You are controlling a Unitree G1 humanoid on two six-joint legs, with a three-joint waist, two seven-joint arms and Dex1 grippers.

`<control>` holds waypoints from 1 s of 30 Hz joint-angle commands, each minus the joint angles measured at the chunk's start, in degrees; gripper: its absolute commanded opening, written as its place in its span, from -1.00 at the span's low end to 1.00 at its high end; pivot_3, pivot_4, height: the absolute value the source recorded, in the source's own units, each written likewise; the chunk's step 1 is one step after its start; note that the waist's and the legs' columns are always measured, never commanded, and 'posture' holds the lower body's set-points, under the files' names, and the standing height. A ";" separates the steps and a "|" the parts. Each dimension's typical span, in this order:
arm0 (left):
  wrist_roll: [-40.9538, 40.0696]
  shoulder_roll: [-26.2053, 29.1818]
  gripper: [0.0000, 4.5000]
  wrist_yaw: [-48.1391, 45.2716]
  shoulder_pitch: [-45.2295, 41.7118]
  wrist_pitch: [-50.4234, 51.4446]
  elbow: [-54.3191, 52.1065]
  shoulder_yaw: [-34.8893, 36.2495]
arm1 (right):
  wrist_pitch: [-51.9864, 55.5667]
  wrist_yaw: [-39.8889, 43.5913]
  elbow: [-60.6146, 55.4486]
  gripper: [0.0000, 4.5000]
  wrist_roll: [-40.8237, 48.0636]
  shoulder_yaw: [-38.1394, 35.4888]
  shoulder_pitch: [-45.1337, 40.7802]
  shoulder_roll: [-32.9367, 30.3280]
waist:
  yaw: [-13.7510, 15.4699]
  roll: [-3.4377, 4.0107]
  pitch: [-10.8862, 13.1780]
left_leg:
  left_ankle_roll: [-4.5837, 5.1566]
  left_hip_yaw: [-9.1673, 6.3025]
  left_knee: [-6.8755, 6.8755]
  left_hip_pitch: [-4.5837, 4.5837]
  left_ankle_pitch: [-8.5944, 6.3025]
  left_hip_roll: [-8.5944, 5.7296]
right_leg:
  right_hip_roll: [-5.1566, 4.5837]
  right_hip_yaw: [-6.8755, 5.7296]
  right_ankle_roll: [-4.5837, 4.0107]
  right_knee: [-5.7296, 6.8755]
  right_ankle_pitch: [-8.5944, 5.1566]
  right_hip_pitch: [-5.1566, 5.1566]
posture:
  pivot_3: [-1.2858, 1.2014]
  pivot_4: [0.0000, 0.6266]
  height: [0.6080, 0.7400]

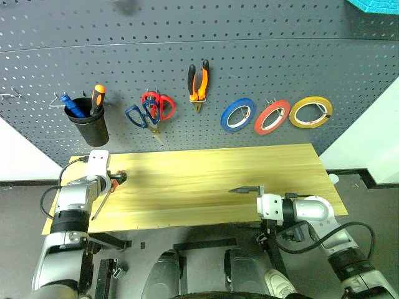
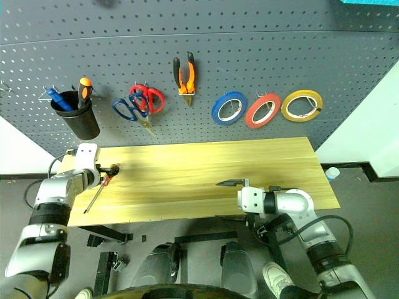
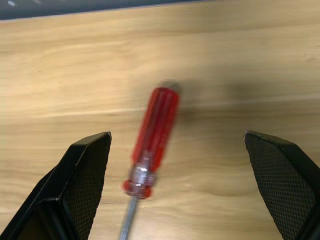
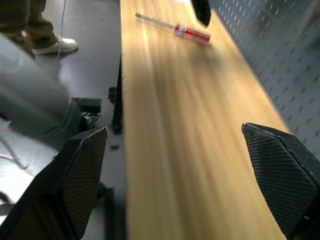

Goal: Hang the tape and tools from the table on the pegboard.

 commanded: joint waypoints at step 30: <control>10.56 2.17 -0.43 -9.24 -12.19 -22.50 36.36 -6.61 | 0.74 -6.30 -7.13 1.00 2.00 -5.28 8.24 -2.89 | -1.85 -0.52 0.85 | -0.02 0.02 -0.06 -0.07 -0.01 0.06 | -0.01 -0.01 0.07 -0.07 -0.01 -0.07 | -0.09 -0.45 1.00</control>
